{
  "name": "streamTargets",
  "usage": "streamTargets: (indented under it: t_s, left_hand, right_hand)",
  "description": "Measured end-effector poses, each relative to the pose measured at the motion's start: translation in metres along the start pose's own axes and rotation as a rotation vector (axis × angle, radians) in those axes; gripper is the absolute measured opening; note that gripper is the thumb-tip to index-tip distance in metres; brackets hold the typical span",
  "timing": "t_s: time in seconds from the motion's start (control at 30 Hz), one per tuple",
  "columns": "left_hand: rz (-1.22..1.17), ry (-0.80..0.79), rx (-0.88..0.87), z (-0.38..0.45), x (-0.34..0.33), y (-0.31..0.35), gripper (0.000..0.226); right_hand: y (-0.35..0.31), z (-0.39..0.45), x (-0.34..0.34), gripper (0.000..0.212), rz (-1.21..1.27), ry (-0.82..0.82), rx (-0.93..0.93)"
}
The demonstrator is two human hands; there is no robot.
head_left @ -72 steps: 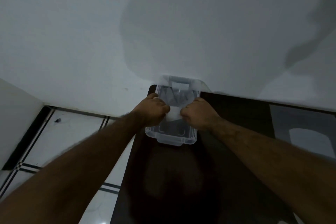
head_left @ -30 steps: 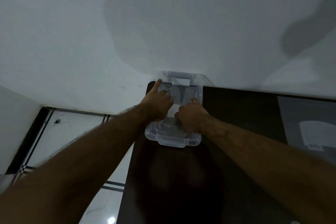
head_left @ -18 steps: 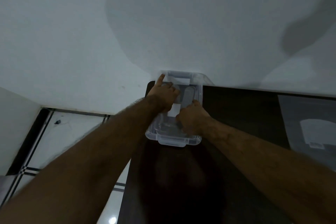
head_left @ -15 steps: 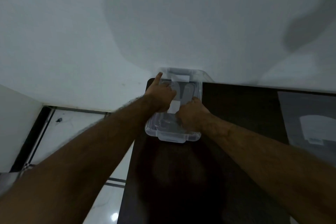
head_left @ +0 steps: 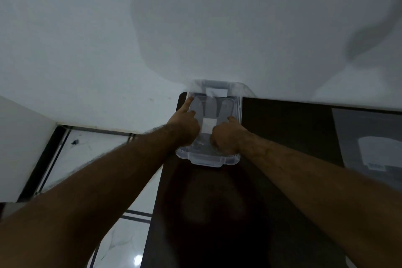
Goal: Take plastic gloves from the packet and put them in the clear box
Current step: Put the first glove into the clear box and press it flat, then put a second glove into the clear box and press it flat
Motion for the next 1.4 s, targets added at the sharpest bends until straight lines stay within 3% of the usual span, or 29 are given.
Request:
streamTargets:
  t_s: [0.13, 0.33, 0.5, 0.67, 0.73, 1.03, 1.17, 1.33, 1.4]
  left_hand:
    - [0.004, 0.090, -0.006, -0.002, 0.009, -0.001, 0.029]
    - [-0.095, 0.045, 0.036, -0.021, 0.025, 0.000, 0.030]
    - [-0.420, 0.190, 0.195, -0.067, 0.075, 0.007, 0.021]
    - [-0.683, 0.338, 0.162, -0.118, 0.132, 0.072, 0.026]
    - [-0.757, 0.381, 0.098, -0.131, 0.155, 0.108, 0.017]
    - [-0.859, 0.327, -0.149, -0.115, 0.250, 0.278, 0.027]
    - [-0.911, 0.210, -0.279, -0.097, 0.288, 0.341, 0.020]
    - [-0.908, 0.185, -0.310, -0.088, 0.323, 0.411, 0.016]
    - [-0.874, 0.223, -0.295, -0.089, 0.337, 0.431, 0.018]
  right_hand:
    - [0.000, -0.007, 0.008, 0.030, -0.055, 0.029, -0.006]
    - [0.007, -0.029, 0.026, 0.025, 0.029, 0.163, 0.030]
    - [0.014, -0.102, 0.036, 0.027, 0.230, 0.441, 0.088]
    - [0.029, -0.214, -0.015, 0.029, 0.336, 0.626, 0.085]
    - [0.040, -0.257, -0.052, 0.034, 0.380, 0.600, 0.036]
    - [0.111, -0.432, -0.229, 0.026, 0.534, 0.390, -0.240]
    - [0.130, -0.494, -0.279, 0.030, 0.536, 0.376, -0.284]
    - [0.146, -0.538, -0.329, 0.073, 0.502, 0.251, -0.322]
    - [0.146, -0.542, -0.346, 0.075, 0.462, 0.209, -0.306]
Point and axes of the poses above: each hand's wrist, its own z-axis towards the middle knuckle, its own x-axis out of the back of the hand, y = z × x, the point moved 7 cm from there along z, towards the middle knuckle, and after that the axes turned 13 degrees about z, right-handed, at the moved point
